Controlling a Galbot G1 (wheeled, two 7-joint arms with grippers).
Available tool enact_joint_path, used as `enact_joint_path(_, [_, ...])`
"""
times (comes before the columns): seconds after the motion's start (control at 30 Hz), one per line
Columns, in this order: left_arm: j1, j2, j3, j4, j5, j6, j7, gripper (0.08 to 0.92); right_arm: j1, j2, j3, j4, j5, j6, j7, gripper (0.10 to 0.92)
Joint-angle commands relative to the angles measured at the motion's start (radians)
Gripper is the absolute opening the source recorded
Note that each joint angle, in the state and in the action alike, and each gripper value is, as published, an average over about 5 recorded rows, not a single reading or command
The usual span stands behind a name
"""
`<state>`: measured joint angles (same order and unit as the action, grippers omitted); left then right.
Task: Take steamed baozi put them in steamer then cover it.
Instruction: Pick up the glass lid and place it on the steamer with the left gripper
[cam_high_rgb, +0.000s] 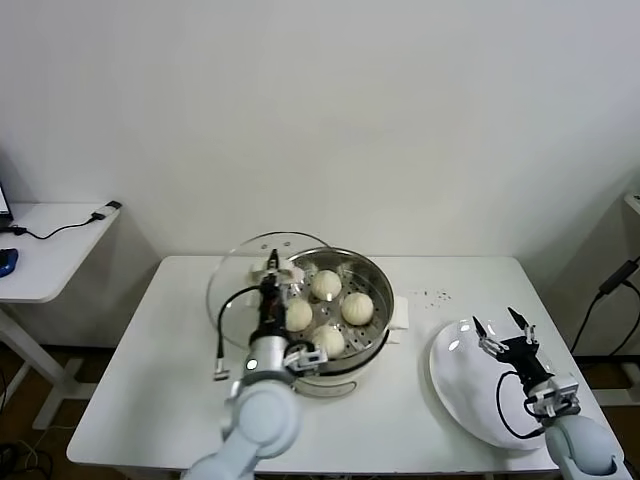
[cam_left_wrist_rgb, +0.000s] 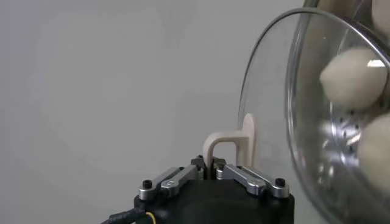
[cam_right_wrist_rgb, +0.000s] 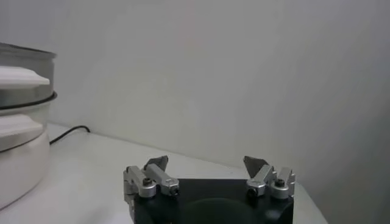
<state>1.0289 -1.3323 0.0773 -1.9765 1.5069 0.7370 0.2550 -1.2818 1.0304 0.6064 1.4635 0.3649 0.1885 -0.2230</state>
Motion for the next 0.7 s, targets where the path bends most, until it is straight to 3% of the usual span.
enact_joint_path(0.03, [-0.075, -0.168, 0.098, 0.147, 0.049, 0.042, 0.008, 0.149, -0.003, -0.001, 0.014, -0.007, -0.002, 0.004, -0.002, 0.823])
enact_joint_path(0.33, [-0.068, -0.212, 0.100, 0.206, 0.075, 0.032, -0.004, 0.149, 0.000, -0.003, 0.014, -0.013, -0.004, 0.008, -0.003, 0.823])
enact_joint_path(0.7, [-0.055, -0.216, 0.102, 0.221, 0.079, 0.033, 0.003, 0.149, 0.001, -0.001, 0.016, -0.022, -0.008, 0.014, -0.007, 0.823])
